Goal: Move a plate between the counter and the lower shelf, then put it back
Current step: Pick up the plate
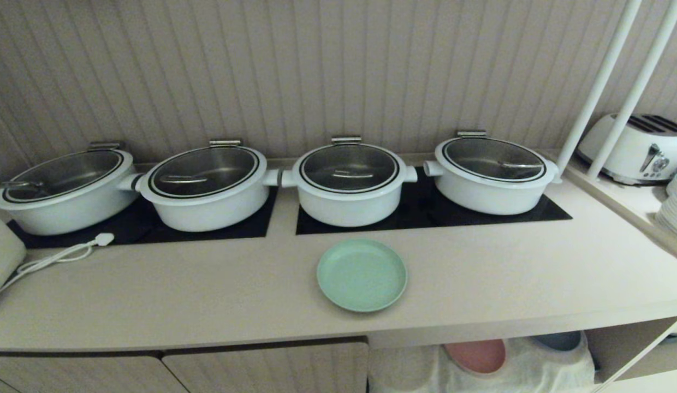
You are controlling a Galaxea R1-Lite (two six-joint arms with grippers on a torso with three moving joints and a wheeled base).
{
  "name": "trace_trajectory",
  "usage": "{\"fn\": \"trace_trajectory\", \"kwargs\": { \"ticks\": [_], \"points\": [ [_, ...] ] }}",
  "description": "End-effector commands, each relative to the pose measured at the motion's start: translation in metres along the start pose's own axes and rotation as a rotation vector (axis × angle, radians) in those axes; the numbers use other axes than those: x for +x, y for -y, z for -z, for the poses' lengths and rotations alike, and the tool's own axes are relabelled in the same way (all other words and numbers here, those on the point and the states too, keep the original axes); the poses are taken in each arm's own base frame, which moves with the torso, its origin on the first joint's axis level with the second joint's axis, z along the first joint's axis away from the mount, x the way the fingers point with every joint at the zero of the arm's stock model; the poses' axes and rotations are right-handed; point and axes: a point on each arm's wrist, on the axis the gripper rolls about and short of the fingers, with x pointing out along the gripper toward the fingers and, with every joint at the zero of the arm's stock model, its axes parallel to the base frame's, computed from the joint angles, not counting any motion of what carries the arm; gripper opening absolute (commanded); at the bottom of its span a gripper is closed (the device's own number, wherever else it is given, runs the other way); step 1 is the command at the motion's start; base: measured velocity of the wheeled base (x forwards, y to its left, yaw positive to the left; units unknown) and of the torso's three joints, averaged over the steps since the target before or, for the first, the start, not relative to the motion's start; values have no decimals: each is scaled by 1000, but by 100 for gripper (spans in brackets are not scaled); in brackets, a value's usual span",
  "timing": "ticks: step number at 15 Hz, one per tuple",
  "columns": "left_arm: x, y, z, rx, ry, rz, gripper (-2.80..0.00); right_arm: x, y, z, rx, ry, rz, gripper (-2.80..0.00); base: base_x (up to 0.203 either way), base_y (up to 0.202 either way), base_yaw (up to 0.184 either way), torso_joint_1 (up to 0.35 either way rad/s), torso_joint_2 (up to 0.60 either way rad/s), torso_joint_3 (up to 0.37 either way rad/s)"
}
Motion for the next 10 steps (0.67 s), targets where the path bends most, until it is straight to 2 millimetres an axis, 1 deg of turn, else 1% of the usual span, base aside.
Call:
{"fn": "trace_trajectory", "kwargs": {
  "ticks": [1, 4, 6, 8, 10],
  "points": [
    [0, 0, 0, -1, 1, 0, -280, 0, 0, 0, -50, 0, -5, -280, 0, 0, 0, 0, 0, 0],
    [0, 0, 0, 0, 1, 0, -280, 0, 0, 0, -62, -19, -10, -280, 0, 0, 0, 0, 0, 0],
    [0, 0, 0, -2, 1, 0, -280, -2, 0, -7, -62, -3, -7, -280, 0, 0, 0, 0, 0, 0],
    [0, 0, 0, 0, 1, 0, -280, -2, 1, -23, -62, -12, -8, -280, 0, 0, 0, 0, 0, 0],
    [0, 0, 0, -2, 1, 0, -280, 3, 3, -50, -61, -32, -19, -280, 0, 0, 0, 0, 0, 0]
  ]
}}
